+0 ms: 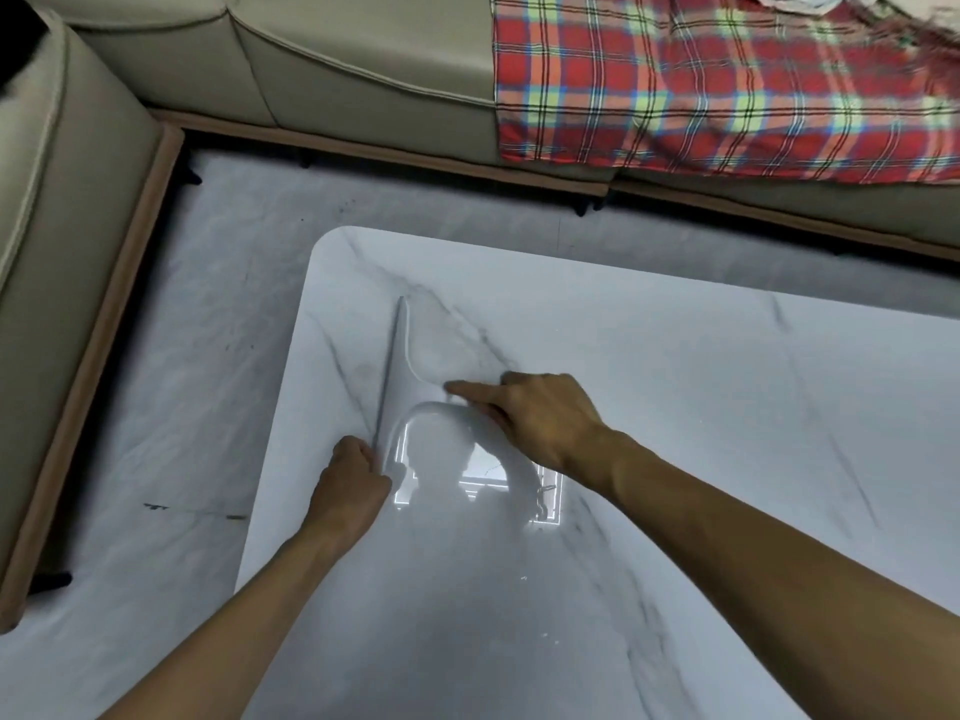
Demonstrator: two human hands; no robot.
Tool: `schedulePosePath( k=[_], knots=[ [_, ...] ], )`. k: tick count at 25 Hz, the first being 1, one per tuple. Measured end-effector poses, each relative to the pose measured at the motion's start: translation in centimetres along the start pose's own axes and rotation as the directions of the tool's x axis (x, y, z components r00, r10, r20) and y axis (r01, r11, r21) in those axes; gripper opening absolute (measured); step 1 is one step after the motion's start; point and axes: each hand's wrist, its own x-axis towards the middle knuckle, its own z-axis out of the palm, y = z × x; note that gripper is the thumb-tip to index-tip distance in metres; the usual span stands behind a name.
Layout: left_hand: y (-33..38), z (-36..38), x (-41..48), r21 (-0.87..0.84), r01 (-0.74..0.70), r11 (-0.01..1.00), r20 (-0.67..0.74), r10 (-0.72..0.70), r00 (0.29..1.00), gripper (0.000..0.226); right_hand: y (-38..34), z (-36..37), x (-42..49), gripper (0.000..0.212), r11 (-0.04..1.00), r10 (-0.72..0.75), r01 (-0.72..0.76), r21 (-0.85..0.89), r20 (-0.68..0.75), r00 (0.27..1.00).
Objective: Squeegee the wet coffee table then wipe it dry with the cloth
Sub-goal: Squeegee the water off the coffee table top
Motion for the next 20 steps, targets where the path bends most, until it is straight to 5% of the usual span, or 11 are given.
schedulePosePath(
  k=[4,11,20],
  knots=[
    [0.5,0.8,0.4,0.032,-0.015,0.999,0.012,0.015,1.0,0.019,2.4,0.3,-0.1,0.045,0.998,0.064,-0.065,0.023,0.035,0.997],
    [4.5,2.8,0.6,0.131,-0.13,0.983,-0.047,0.138,0.989,0.023,10.7,0.0,-10.5,0.04,0.892,0.452,-0.451,0.036,-0.001,0.892],
    [6.9,5.4,3.5,0.237,-0.095,0.967,0.138,0.063,0.988,0.03,8.8,-2.3,4.5,0.041,0.925,0.318,-0.298,0.235,-0.055,0.946]
  ],
)
